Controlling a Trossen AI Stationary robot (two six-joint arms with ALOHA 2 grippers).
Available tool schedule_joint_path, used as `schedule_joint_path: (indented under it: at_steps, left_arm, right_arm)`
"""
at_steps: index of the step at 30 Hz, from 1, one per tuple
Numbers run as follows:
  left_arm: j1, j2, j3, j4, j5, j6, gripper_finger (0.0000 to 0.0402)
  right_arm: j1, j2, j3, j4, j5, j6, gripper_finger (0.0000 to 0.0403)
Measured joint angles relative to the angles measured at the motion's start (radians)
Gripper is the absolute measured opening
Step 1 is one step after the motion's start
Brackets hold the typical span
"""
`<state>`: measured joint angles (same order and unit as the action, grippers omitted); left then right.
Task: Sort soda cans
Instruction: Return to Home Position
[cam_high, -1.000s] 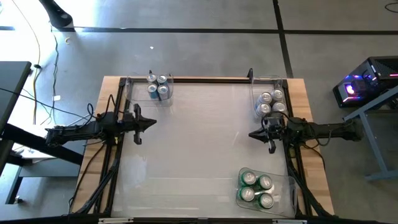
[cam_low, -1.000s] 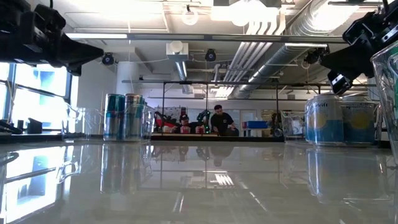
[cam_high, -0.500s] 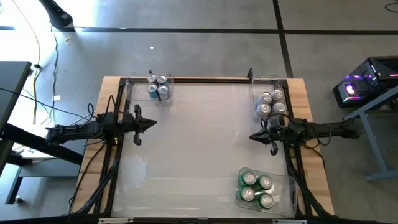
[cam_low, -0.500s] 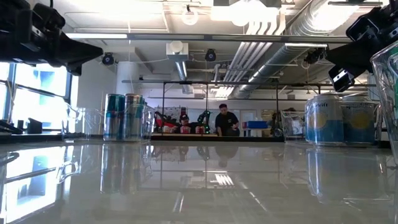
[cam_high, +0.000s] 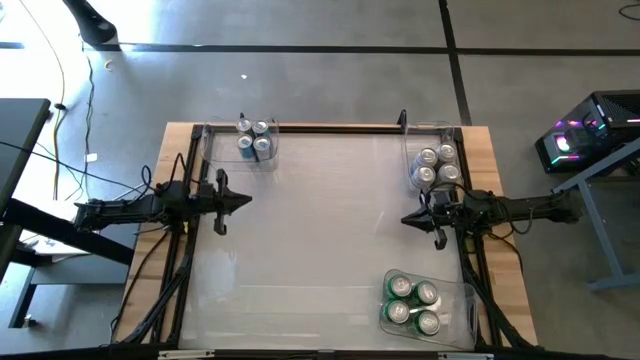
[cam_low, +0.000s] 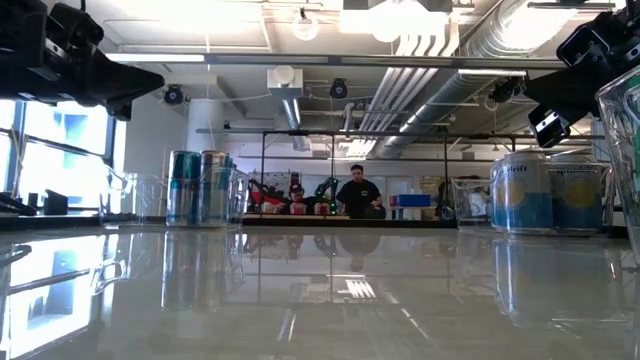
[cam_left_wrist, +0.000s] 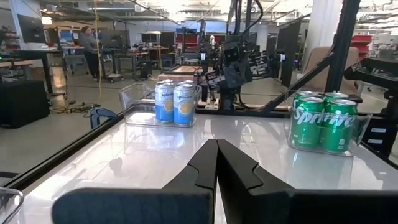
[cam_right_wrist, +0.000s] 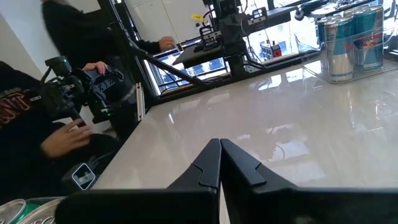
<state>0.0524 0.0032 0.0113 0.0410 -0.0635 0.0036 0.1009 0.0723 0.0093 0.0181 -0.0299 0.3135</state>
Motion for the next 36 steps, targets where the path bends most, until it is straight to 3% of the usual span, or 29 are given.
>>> schedule_joint_path:
  at_steps: [36]
  left_arm:
    - [0.000, 0.000, 0.000, -0.020, -0.036, -0.018, 0.0000]
  right_arm:
    - [0.000, 0.000, 0.000, 0.000, 0.000, 0.000, 0.0000]
